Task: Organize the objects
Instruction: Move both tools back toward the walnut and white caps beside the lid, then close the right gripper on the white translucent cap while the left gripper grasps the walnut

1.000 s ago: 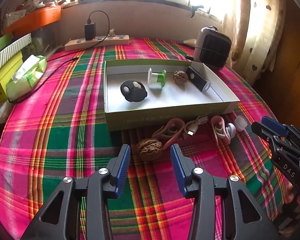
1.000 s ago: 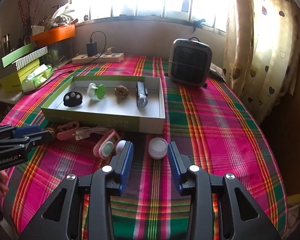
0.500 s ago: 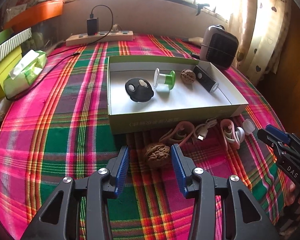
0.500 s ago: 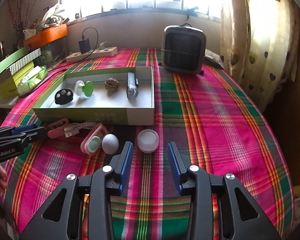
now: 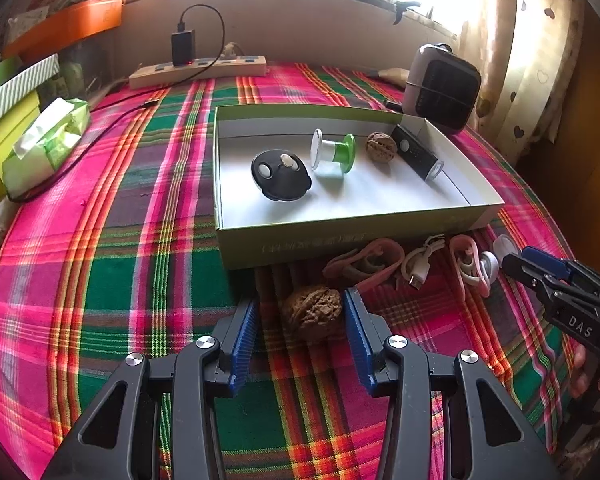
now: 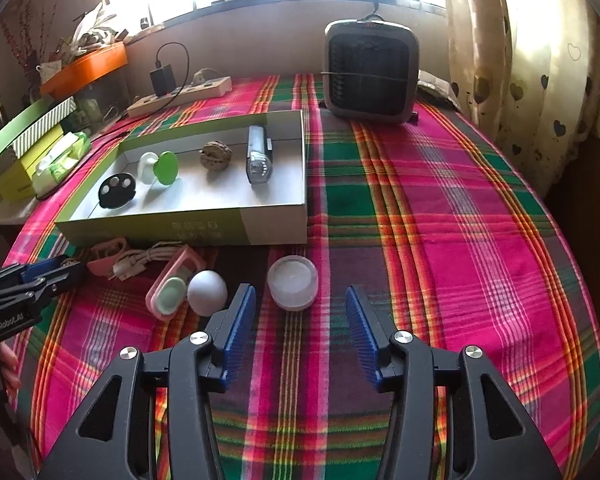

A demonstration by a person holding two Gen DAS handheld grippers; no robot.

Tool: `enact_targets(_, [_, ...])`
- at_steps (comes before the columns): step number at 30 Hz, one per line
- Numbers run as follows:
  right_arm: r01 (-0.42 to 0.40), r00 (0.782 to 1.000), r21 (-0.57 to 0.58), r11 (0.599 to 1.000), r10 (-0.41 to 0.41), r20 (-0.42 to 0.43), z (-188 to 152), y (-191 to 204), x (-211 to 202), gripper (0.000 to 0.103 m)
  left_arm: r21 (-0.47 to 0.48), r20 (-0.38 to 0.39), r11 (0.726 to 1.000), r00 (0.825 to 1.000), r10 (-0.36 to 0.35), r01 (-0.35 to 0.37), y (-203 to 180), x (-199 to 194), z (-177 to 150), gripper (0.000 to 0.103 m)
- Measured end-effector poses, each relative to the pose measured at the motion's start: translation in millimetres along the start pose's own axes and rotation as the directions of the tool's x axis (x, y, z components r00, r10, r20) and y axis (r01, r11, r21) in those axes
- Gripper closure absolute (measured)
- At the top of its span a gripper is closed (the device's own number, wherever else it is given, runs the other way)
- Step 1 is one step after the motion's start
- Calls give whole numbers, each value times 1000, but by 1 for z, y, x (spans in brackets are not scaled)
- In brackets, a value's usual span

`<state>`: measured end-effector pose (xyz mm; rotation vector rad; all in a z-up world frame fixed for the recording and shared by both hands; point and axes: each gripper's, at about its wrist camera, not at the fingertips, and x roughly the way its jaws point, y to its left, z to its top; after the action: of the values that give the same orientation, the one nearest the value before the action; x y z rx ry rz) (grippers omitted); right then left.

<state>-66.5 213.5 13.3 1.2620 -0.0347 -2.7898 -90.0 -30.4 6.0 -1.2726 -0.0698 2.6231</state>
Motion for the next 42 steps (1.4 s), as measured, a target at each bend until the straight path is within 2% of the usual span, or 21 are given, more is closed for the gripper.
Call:
enact_targets(3, [21, 1000, -13, 1000, -21, -8, 4, 1, 4, 55, 3, -1, 1000, 1000, 1, -1, 0, 1, 1, 62])
enact_targets(11, [7, 999, -31, 999, -9, -45, 7, 3, 14, 55, 17, 0, 1000, 1000, 19, -19, -1, 5, 4, 62])
enact_targets(21, [4, 999, -37, 999, -6, -46, 7, 2, 15, 55, 3, 3, 1000, 1000, 12, -12, 1, 5, 3, 62])
enact_targets(23, [3, 999, -35, 999, -4, -45, 7, 2, 15, 56, 0, 4, 1000, 1000, 14, -14, 1, 5, 3, 62])
enact_targets(25, [0, 999, -36, 999, -1, -42, 8, 2, 14, 66, 0, 4, 1000, 1000, 15, -15, 1, 5, 3, 62])
enact_targets(26, [-3, 999, -39, 999, 1, -42, 7, 2, 14, 67, -1, 4, 1000, 1000, 16, -16, 1, 5, 3, 63])
enact_targets(28, [-9, 999, -47, 999, 7, -42, 7, 4, 13, 72, -5, 2, 1000, 1000, 21, -21, 2, 5, 3, 66])
enact_targets(29, [-11, 999, -50, 999, 9, -41, 7, 4, 13, 73, -5, 2, 1000, 1000, 20, -20, 2, 5, 3, 71])
enact_targets(30, [-12, 999, -52, 999, 10, -41, 7, 5, 13, 74, -6, 2, 1000, 1000, 22, -22, 2, 5, 3, 74])
enact_targets(42, [-16, 999, -49, 999, 14, -33, 7, 5, 11, 74, -5, 5, 1000, 1000, 24, -24, 2, 5, 3, 74])
